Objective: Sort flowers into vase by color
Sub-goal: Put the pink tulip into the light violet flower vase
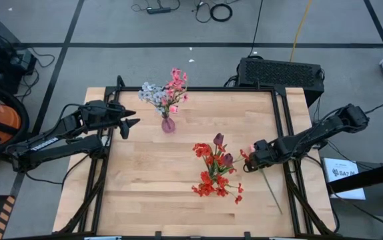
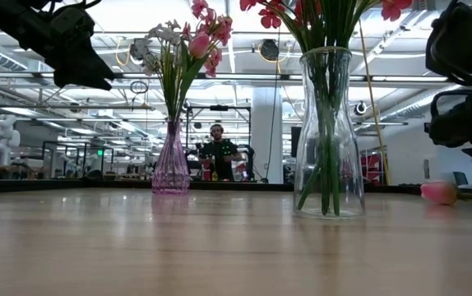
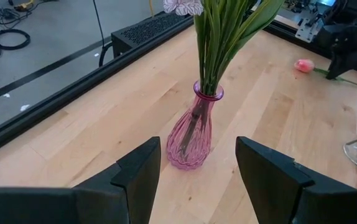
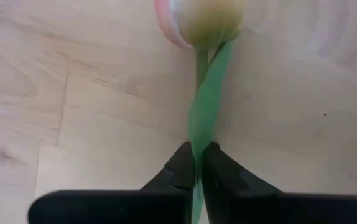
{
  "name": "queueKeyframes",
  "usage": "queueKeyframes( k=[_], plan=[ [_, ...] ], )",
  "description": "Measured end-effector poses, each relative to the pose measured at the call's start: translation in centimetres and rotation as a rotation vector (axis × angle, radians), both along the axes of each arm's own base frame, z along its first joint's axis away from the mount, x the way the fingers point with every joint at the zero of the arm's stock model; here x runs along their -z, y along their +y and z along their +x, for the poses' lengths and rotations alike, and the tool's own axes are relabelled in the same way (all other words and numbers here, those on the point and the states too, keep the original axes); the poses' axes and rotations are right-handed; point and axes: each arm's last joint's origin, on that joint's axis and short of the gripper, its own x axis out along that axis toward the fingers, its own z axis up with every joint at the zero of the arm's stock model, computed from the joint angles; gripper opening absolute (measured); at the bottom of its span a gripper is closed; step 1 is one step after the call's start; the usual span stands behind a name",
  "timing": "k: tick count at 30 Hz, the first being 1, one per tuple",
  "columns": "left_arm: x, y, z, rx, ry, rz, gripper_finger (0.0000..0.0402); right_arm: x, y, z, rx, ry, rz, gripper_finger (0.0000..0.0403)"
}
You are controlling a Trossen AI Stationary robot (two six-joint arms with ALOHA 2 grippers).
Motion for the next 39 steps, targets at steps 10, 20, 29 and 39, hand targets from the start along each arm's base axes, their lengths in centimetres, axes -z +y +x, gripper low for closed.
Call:
queueKeyframes(
  k=[10,20,29,39],
  plan=[
    [-0.3,0.0,0.2,0.035,-0.037,0.001,0.0215,-5.8,-1.2,2.2,0.087,-0.298,-0.322,0.0004],
    [-1.8,0.0,1.0,0.152,-0.206,0.040,0.0215,-18.0,-5.0,4.5,0.048,-0.519,-0.769,0.0001],
    [-2.8,-0.4,3.1,0.283,-0.315,0.046,0.0215,-24.7,-7.2,5.2,0.016,-0.687,-0.982,0.0001],
    [-2.6,-4.5,7.3,0.270,-0.331,0.130,0.0215,-25.0,-8.0,8.5,-0.263,-0.812,-1.005,0.0000]
  ],
)
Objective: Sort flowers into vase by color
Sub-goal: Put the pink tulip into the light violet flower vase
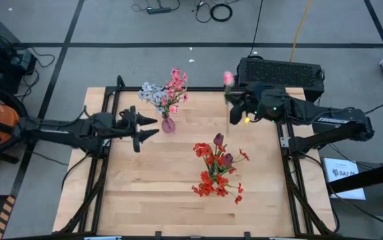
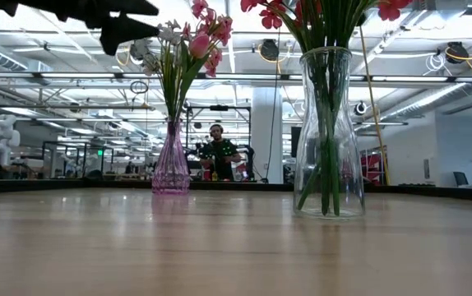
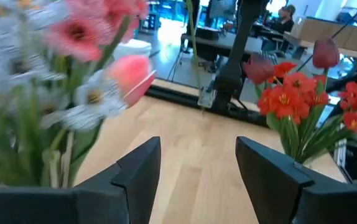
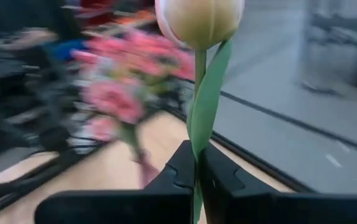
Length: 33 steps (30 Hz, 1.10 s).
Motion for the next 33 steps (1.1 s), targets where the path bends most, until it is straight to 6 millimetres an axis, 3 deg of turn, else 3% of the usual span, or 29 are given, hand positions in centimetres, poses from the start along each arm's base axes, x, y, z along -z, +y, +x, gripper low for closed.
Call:
queueKeyframes(
  k=[6,14,24,33],
  plan=[
    [-1.2,-1.6,2.3,-0.032,-0.038,0.012,0.0215,-1.1,0.3,2.8,-0.287,-0.124,-0.181,0.0000],
    [-2.8,-3.7,5.8,-0.013,-0.018,0.044,0.0215,-0.9,2.0,6.0,-0.560,-0.291,-0.228,0.0000],
    [-4.9,-4.5,8.2,-0.009,-0.029,0.097,0.0215,2.6,4.4,9.8,-0.675,-0.227,-0.203,0.0000],
    [-4.3,-5.1,9.8,0.056,-0.050,0.047,0.0215,3.9,4.8,11.2,-0.690,-0.208,-0.229,0.0000]
  ],
)
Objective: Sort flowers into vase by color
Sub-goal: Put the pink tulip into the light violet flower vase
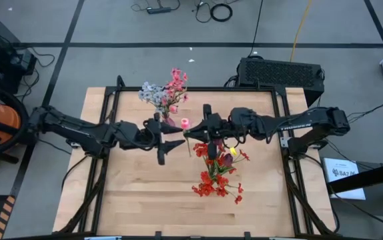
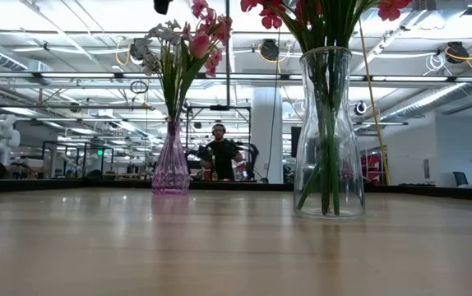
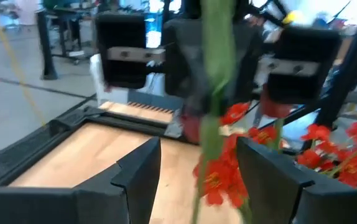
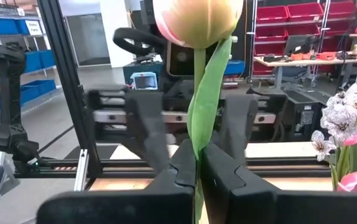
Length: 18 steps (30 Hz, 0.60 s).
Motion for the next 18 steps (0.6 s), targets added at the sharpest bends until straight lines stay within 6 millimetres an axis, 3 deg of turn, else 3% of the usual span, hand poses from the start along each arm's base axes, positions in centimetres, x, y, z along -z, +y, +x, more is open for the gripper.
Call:
queueKeyframes(
  k=[11,14,18],
  plan=[
    [0.9,-0.2,2.1,0.032,-0.062,0.018,0.0210,0.1,0.0,0.0,-0.018,0.011,-0.001,0.0000],
    [0.8,-0.3,2.1,0.034,-0.070,0.017,0.0182,0.2,0.0,0.0,-0.018,0.019,-0.001,0.0000],
    [0.8,-0.2,2.1,0.034,-0.066,0.018,0.0110,0.2,0.0,0.0,-0.018,0.018,-0.001,0.0000]
  ],
)
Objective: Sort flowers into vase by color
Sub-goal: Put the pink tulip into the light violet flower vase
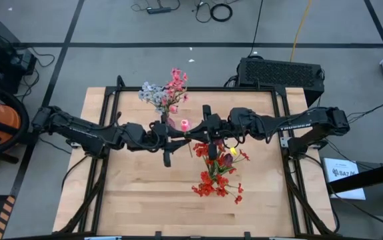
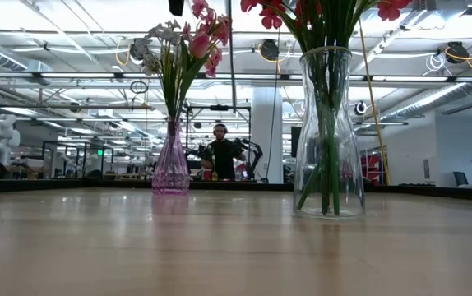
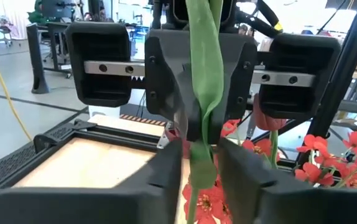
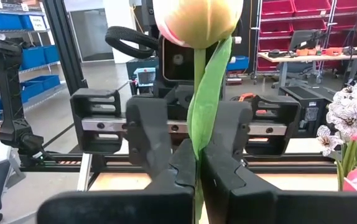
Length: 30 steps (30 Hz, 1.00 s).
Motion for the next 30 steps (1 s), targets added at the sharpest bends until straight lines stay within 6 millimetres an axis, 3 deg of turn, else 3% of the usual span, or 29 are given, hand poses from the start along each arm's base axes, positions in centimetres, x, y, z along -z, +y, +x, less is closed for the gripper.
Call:
queueKeyframes(
  k=[5,13,22,26,30],
  plan=[
    [0.0,0.0,0.0,0.013,0.000,-0.001,0.0015,0.0,0.0,0.0,-0.005,0.001,0.001,0.0000],
    [0.1,0.1,0.0,0.034,0.005,-0.025,0.0007,0.1,0.0,0.0,-0.005,0.007,0.010,0.0007],
    [0.0,0.2,-0.4,0.022,0.028,-0.022,0.0005,-0.3,-1.1,-0.5,0.029,0.024,0.093,0.0081],
    [-1.0,0.6,-1.9,0.005,0.044,-0.017,0.0005,-1.7,-1.8,-2.0,0.068,0.003,0.068,0.0110],
    [-3.0,1.4,-4.7,-0.067,0.019,0.033,0.0005,-2.9,-2.5,-4.4,0.180,0.066,0.058,0.0121]
  ],
)
